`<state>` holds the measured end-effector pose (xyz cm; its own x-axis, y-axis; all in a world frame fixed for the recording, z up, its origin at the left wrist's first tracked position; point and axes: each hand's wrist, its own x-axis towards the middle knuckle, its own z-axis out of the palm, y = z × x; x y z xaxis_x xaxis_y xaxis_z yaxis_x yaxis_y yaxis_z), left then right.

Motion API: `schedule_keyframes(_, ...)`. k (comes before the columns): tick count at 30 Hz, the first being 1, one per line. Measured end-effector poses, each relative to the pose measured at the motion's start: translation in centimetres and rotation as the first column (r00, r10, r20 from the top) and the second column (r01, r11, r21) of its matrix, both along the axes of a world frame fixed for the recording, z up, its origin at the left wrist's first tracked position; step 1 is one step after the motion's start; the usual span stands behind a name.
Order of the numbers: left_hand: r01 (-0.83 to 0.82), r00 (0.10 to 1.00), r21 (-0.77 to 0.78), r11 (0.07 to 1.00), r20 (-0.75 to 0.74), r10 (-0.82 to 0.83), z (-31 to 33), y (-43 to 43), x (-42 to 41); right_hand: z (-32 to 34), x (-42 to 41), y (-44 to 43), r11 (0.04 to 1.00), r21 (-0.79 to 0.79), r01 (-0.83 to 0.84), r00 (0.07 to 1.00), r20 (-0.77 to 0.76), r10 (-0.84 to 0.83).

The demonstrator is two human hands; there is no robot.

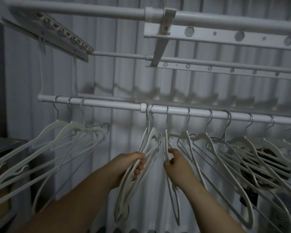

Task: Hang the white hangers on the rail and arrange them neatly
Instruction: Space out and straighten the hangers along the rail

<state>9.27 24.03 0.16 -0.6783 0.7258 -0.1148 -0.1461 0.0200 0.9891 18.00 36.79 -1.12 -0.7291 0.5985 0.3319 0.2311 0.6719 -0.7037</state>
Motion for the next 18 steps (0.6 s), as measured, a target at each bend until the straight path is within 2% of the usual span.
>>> schedule_keyframes(8, -0.089, 0.994, 0.096, 0.991, -0.058, 0.095, 1.6, -1.6, 0.3, 0.2, -0.5, -0.9, 0.999, -0.016, -0.039, 0.999, -0.022, 0.039)
schedule_keyframes(18, -0.197, 0.979, 0.144, 0.97, -0.025, 0.202, 1.6, -4.2, -0.7, 0.4, -1.2, -1.8, 0.998, -0.012, -0.058, 0.998, -0.025, 0.058)
